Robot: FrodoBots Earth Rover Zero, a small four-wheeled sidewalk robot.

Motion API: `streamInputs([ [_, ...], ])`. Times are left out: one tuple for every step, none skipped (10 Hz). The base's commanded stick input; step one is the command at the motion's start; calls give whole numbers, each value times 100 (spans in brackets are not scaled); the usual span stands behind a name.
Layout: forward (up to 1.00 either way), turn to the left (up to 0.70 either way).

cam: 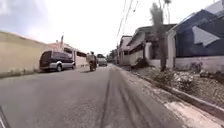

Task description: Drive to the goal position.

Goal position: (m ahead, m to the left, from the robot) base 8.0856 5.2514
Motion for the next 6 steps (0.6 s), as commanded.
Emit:
streamInputs([
  [70, 1],
  [70, 1],
  [70, 1],
  [70, 1],
  [70, 1],
  [70, 1],
])
